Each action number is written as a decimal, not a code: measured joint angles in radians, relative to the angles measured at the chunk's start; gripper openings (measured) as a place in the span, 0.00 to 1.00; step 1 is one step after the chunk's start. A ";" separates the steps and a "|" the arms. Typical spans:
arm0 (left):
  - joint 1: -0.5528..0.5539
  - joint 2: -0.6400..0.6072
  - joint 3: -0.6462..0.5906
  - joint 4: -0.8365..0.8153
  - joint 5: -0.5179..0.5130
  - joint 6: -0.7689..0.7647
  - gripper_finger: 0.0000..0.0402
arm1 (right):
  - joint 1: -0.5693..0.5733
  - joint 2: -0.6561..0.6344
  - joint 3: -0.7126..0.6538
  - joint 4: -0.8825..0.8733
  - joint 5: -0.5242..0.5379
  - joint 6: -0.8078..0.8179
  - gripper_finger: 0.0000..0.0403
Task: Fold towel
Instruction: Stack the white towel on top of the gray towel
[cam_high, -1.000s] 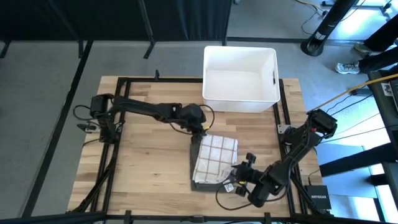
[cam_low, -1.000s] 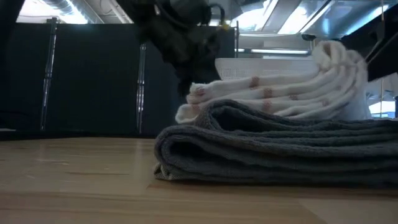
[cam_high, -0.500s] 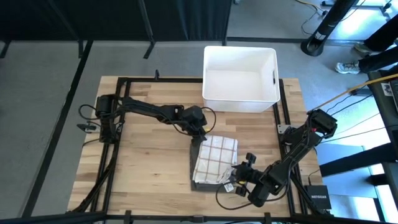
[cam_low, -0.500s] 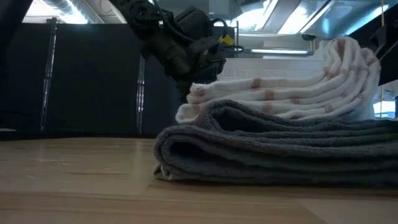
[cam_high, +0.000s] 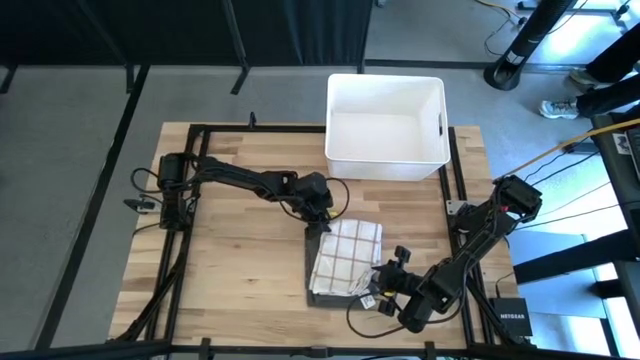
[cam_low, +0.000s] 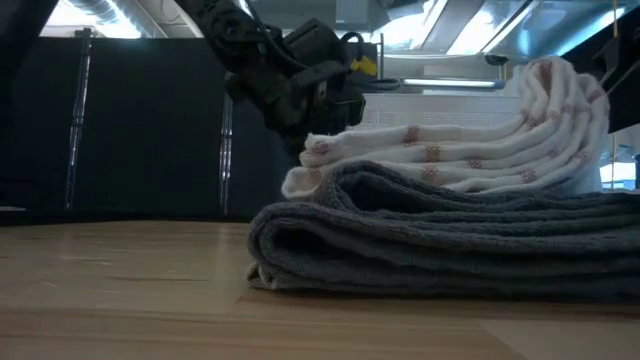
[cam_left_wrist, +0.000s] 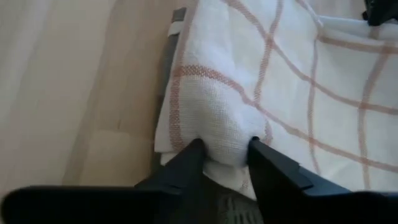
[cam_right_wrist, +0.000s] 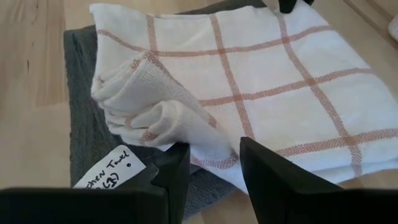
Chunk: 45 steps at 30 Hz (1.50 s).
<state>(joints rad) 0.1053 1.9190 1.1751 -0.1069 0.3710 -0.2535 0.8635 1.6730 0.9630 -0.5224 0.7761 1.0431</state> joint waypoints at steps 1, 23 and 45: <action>-0.003 0.000 0.000 0.006 0.000 0.000 0.27 | 0.000 0.000 0.000 0.000 0.000 0.000 0.35; -0.138 -0.234 0.000 -0.209 -0.104 -0.310 0.03 | 0.001 0.000 0.012 -0.001 -0.096 -0.001 0.35; -0.158 -0.232 0.000 -0.363 -0.291 -0.230 0.21 | 0.000 0.000 0.012 0.008 -0.117 0.023 0.35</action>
<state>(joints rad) -0.0525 1.6867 1.1751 -0.4699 0.0805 -0.4836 0.8635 1.6733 0.9749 -0.5140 0.6592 1.0666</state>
